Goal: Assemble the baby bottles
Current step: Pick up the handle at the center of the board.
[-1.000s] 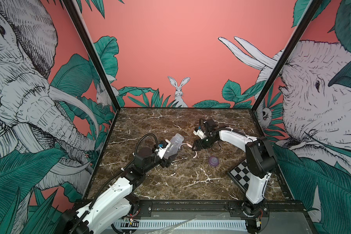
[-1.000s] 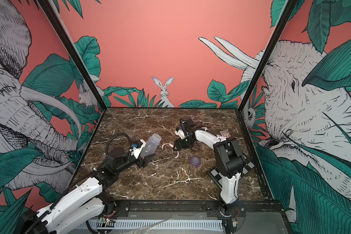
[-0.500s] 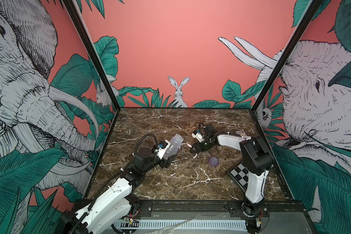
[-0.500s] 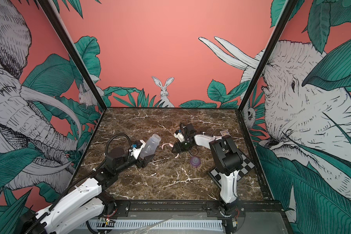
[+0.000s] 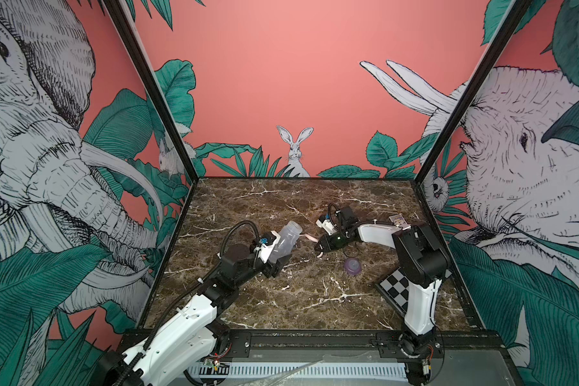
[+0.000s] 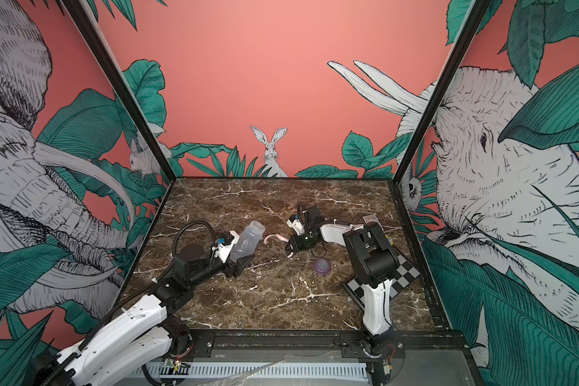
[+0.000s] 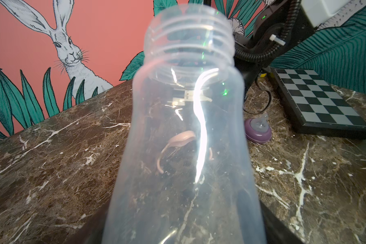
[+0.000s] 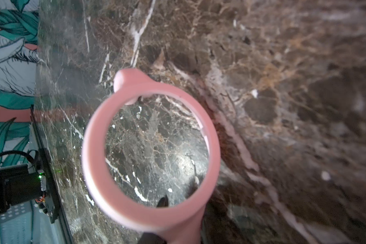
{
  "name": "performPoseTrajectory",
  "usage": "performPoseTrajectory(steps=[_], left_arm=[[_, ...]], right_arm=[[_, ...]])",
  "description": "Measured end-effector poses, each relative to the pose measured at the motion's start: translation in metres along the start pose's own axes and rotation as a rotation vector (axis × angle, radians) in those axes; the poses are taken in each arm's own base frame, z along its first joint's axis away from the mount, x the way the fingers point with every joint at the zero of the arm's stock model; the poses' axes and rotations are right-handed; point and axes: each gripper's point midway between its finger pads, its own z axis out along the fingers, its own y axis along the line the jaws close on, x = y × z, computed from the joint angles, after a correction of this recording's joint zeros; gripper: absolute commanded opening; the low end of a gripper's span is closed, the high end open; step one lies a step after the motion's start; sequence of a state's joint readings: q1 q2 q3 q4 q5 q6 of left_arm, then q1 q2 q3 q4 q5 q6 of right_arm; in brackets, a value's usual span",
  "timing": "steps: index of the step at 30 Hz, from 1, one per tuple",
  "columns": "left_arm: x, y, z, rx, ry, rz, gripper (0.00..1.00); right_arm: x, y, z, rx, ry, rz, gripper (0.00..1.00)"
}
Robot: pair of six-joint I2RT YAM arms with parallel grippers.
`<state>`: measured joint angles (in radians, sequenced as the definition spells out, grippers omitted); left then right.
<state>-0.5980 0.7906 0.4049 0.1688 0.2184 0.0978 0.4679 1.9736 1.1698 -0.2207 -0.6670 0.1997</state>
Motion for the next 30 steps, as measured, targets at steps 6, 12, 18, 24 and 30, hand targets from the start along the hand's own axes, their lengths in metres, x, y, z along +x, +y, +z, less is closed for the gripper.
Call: performPoseTrajectory(steps=[6,12,18,24,30], left_arm=[[0.001,0.0,0.001,0.0,0.002,-0.001,0.59],[0.008,-0.001,0.01,0.015,0.024,-0.022,0.58],[0.016,-0.005,0.025,0.054,0.043,-0.054,0.57],[0.024,-0.008,0.038,0.089,0.056,-0.079,0.56],[0.015,-0.008,0.049,0.105,0.036,-0.093,0.56]], right_arm=[[0.006,-0.007,-0.012,0.086,0.024,0.025,0.18],[-0.015,0.0,-0.047,0.194,-0.014,0.019,0.14],[-0.055,0.024,-0.098,0.292,-0.117,-0.004,0.12],[-0.072,0.058,-0.129,0.426,-0.151,-0.085,0.12],[-0.075,0.086,-0.143,0.585,-0.153,-0.181,0.12]])
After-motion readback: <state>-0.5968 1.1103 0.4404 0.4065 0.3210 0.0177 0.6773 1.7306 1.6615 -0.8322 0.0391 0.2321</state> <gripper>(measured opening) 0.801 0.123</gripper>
